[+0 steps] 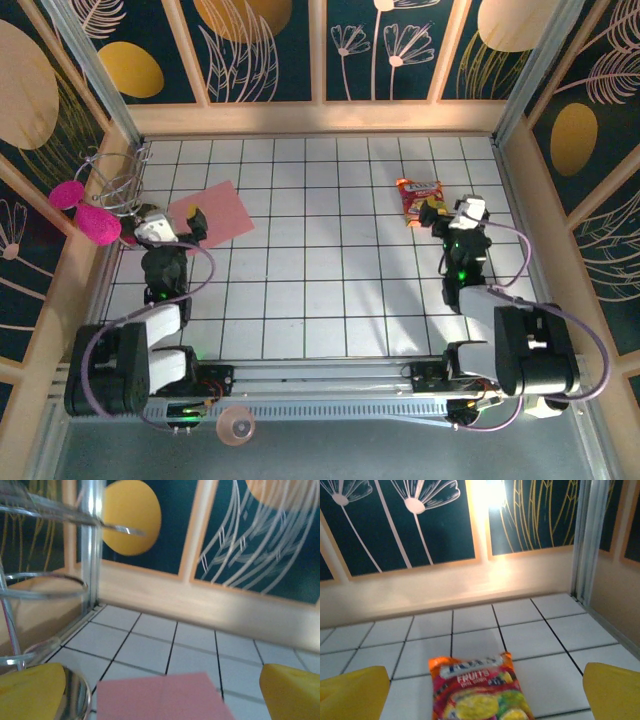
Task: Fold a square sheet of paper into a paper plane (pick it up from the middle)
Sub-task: Move the square sheet of paper to the center of the table.
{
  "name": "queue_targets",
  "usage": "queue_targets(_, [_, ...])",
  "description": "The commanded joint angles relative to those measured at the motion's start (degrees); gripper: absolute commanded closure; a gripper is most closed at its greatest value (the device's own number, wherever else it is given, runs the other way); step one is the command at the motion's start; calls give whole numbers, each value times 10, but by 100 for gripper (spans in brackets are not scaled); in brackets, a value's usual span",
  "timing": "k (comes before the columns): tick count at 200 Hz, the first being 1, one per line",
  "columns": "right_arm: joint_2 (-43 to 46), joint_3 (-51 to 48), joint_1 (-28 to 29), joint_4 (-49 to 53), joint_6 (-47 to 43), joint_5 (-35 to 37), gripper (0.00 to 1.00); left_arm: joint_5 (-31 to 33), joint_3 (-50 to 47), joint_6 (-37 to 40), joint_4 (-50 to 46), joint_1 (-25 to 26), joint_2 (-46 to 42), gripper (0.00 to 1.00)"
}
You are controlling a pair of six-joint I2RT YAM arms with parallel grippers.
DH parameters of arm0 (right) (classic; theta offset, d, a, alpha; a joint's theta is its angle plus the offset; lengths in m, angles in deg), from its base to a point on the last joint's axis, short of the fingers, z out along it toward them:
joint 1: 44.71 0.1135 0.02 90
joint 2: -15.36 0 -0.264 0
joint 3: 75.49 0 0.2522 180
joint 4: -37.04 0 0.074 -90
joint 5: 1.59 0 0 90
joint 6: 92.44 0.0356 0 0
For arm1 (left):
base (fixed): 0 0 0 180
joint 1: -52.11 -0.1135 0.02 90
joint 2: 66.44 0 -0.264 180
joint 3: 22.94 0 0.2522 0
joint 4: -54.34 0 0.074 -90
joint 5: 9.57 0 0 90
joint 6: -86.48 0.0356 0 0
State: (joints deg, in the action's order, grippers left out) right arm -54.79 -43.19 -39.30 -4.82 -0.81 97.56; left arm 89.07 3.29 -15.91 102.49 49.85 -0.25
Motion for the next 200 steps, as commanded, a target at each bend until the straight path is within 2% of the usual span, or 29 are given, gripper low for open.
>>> queue_targets(1, [25, 95, 11, 216, 89, 34, 1, 17, 73, -87, -206, -2, -35, 1])
queue_targets(10, [19, 147, 12, 301, 119, 21, 1, -14, 98, -90, -251, -2, -39, 1])
queue_targets(18, [11, 175, 19, 337, 130, 20, 1, -35, 111, -99, -269, -2, -38, 1])
queue_targets(36, [5, 194, 44, 336, 147, 26, 1, -76, 142, -134, -303, -2, -24, 1])
queue_targets(59, [-28, 243, 44, 383, 211, -32, 1, -163, 184, -154, -333, -2, 21, 1])
queue_targets(91, [-102, 295, 47, 416, 259, -133, 1, -207, 207, -199, -335, -2, 74, 1])
queue_targets(120, [-161, 318, 55, 405, 294, -193, 3, -207, 256, -209, -388, -2, 140, 6])
queue_targets(172, [-217, 344, 77, 410, 312, -203, 5, -156, 393, -224, -559, 16, 289, 16])
queue_targets(200, [-228, 348, 82, 416, 315, -203, 5, -130, 448, -224, -615, 17, 352, 19])
